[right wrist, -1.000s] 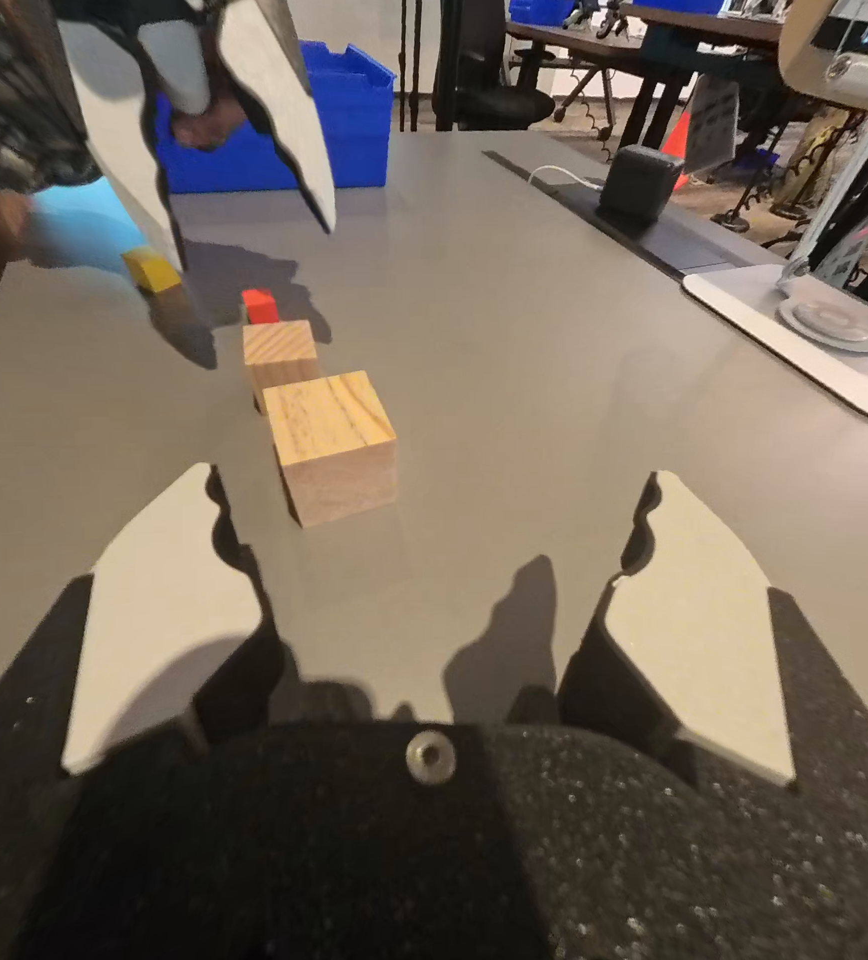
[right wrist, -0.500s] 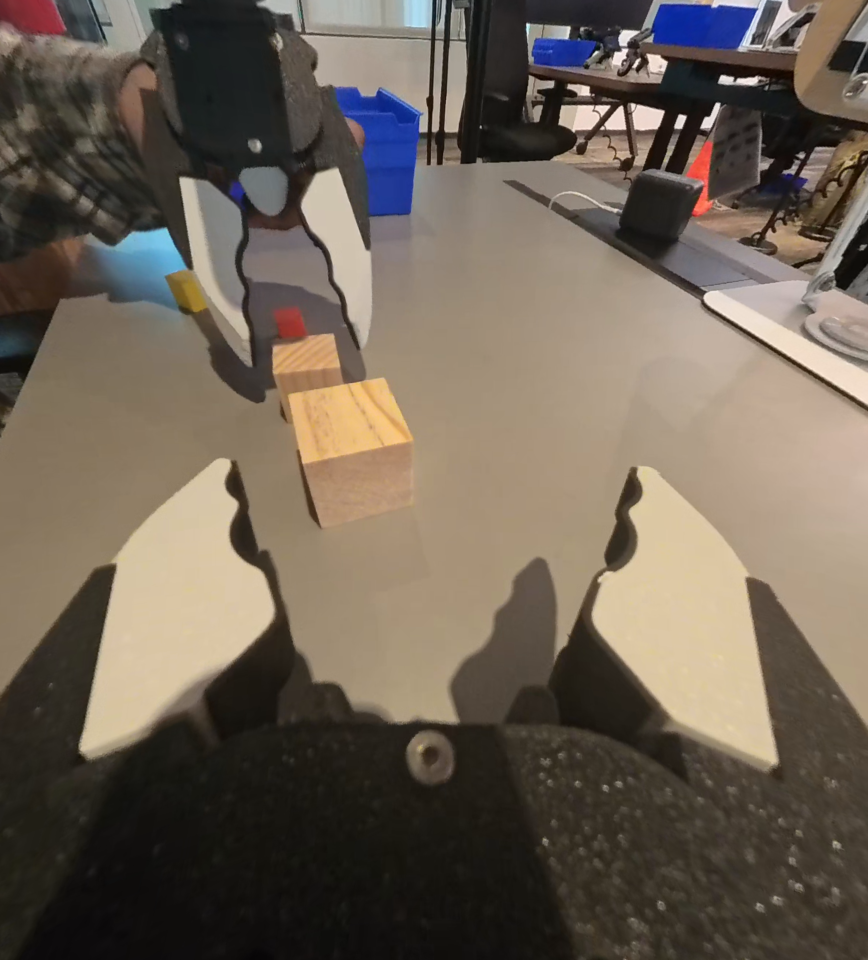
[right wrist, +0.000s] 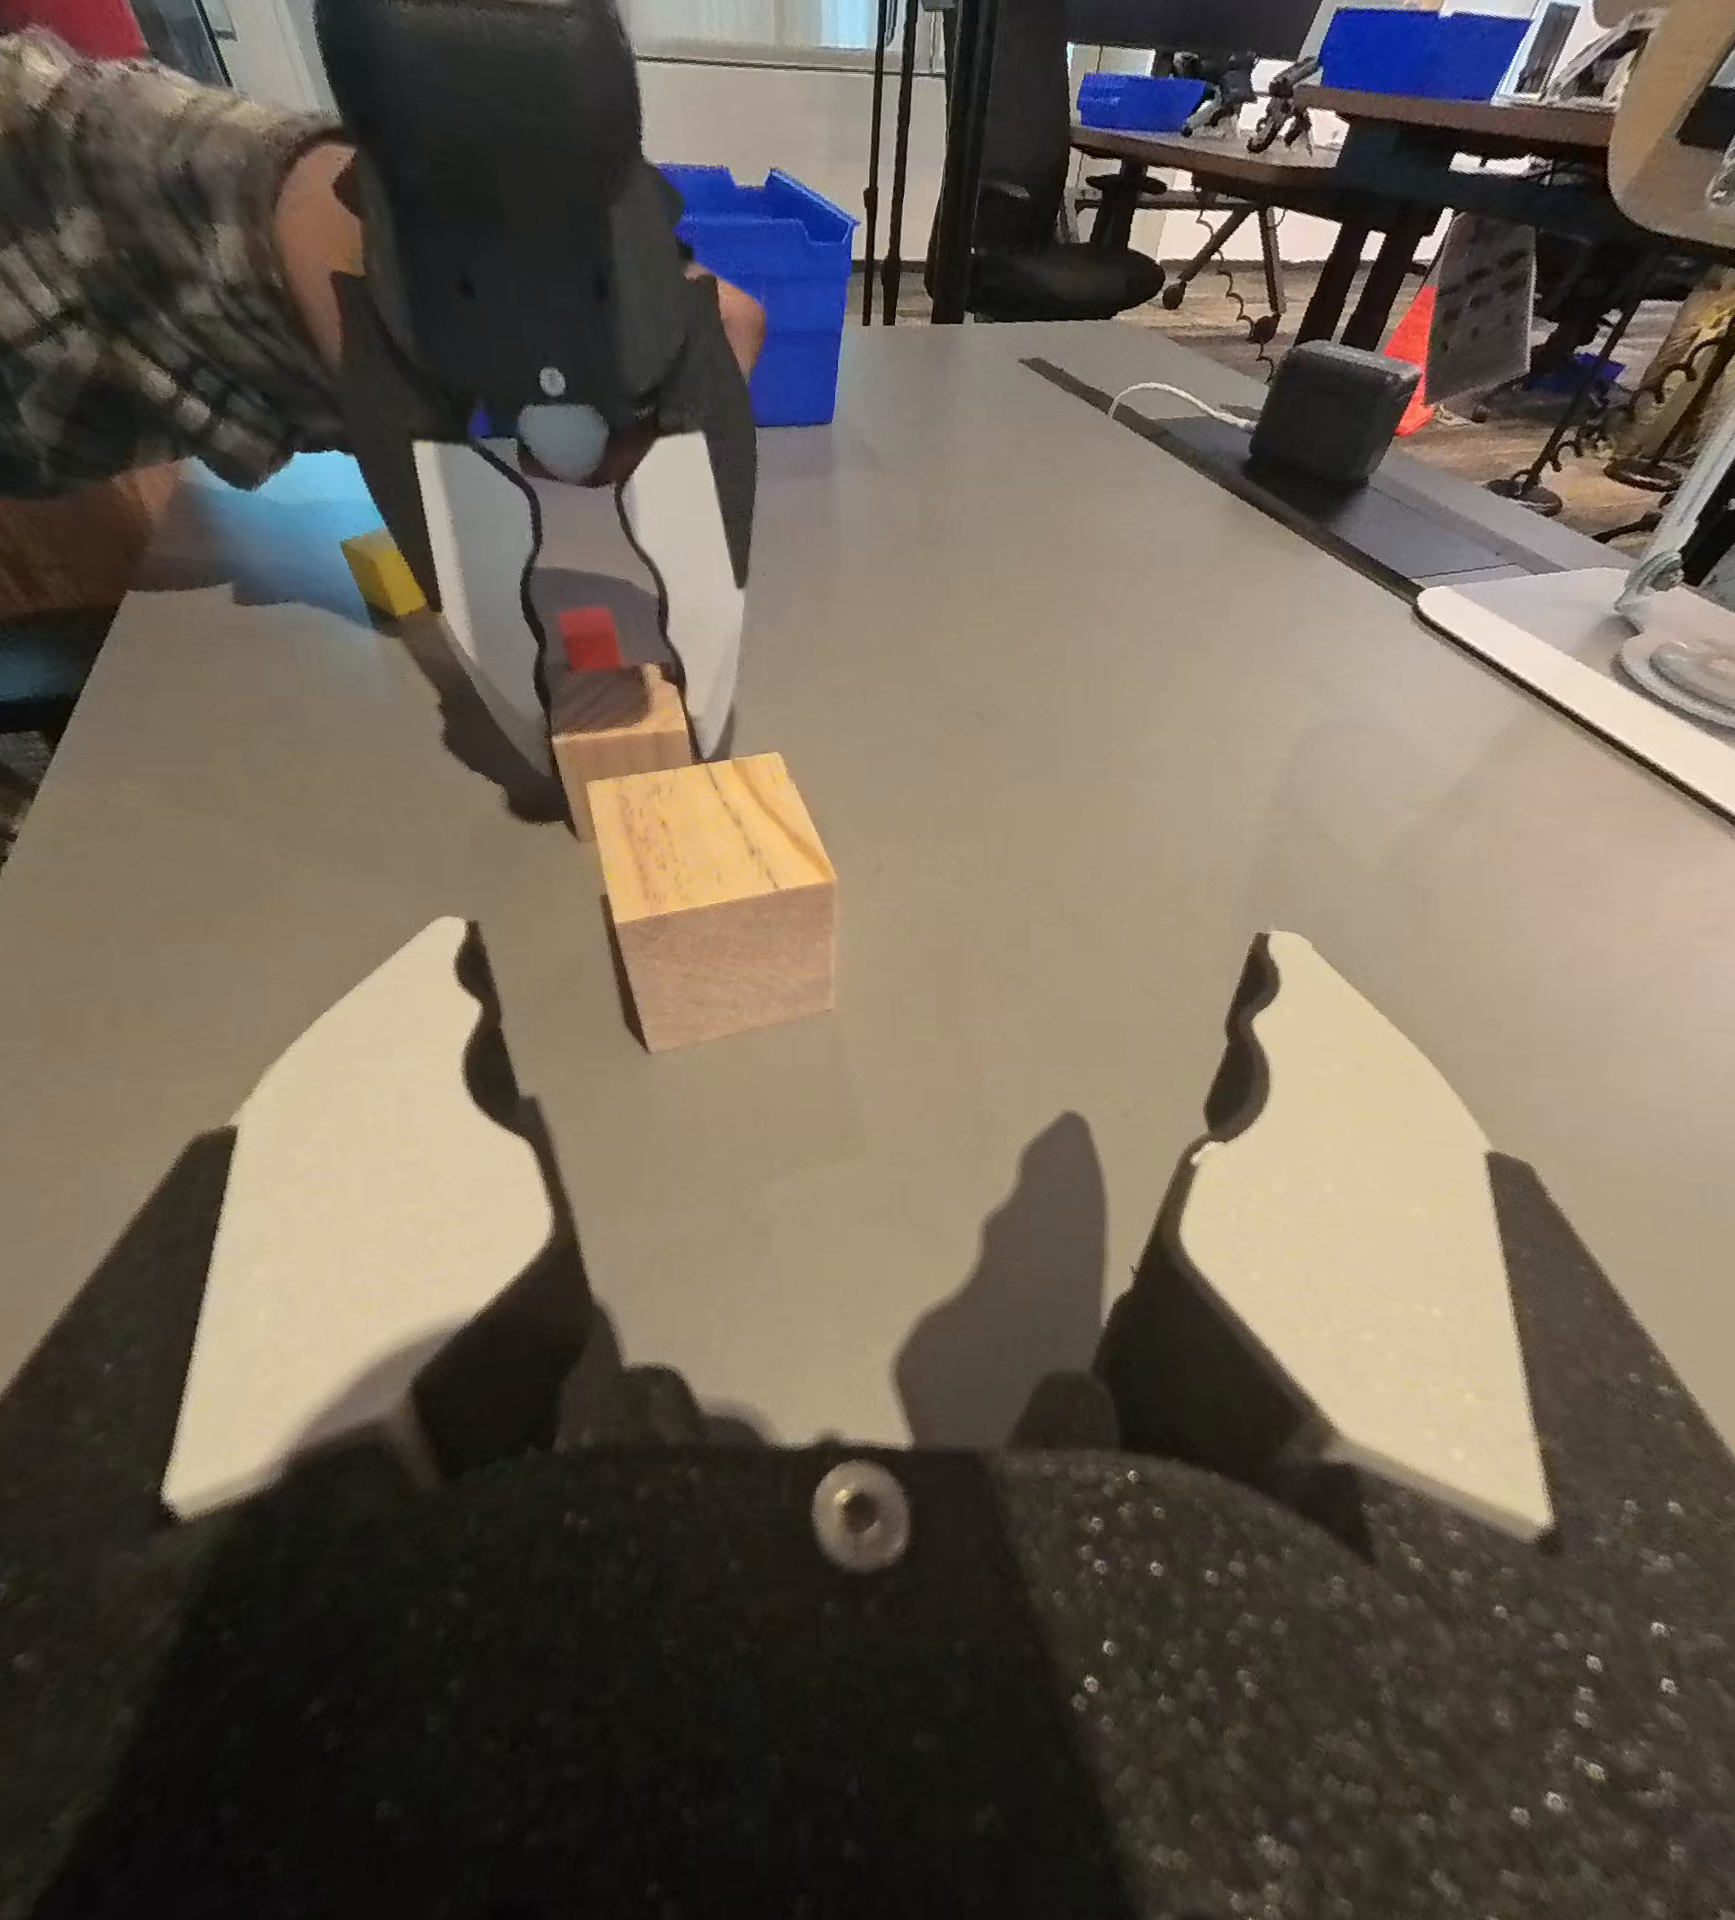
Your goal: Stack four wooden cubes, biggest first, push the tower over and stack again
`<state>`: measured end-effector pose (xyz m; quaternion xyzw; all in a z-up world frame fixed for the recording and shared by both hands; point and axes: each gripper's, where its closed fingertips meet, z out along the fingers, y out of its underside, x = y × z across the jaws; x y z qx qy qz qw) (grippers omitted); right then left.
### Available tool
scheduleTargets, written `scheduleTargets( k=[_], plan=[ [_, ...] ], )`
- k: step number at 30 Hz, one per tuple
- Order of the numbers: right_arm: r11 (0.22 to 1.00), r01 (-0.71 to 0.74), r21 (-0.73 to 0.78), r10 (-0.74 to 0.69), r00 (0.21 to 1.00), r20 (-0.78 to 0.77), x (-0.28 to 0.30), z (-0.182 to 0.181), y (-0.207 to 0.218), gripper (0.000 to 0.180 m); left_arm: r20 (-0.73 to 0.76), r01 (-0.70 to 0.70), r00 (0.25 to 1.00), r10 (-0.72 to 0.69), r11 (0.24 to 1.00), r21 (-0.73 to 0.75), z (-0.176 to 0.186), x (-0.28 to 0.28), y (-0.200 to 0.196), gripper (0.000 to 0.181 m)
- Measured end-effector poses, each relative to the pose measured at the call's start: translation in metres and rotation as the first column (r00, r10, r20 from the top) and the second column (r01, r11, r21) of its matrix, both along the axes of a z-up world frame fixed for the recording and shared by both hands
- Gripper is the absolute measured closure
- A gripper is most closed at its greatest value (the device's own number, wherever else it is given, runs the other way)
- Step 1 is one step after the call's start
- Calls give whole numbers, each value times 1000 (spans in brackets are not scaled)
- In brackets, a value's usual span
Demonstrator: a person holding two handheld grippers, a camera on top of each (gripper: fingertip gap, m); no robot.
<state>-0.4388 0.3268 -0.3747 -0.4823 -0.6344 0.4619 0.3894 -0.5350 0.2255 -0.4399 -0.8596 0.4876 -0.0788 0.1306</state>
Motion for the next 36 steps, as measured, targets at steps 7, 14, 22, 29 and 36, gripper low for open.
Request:
scheduleTargets(
  k=[7, 14, 22, 29, 36],
  plan=[
    [1000, 1, -3, -1, 1000, -4, 0, 1, 0, 52, 47, -85, 995, 83, 996, 37, 40, -3, 14, 136],
    [1000, -4, -1, 4, 1000, 1, 1, 0, 0, 54, 103, -134, 986, 128, 990, 52, 85, 28, 41, 136],
    [1000, -9, 4, 9, 1000, 4, 3, 0, -1, 54, 97, -97, 991, 91, 993, 61, 67, 58, 55, 136],
    [1000, -14, 8, 14, 1000, 8, 3, 0, -1, 55, 75, -82, 994, 79, 996, 47, 58, 61, 55, 136],
    [1000, -15, 4, 15, 1000, 9, 2, 0, -1, 55, 61, -71, 996, 69, 997, 29, 55, 59, 52, 136]
  ],
)
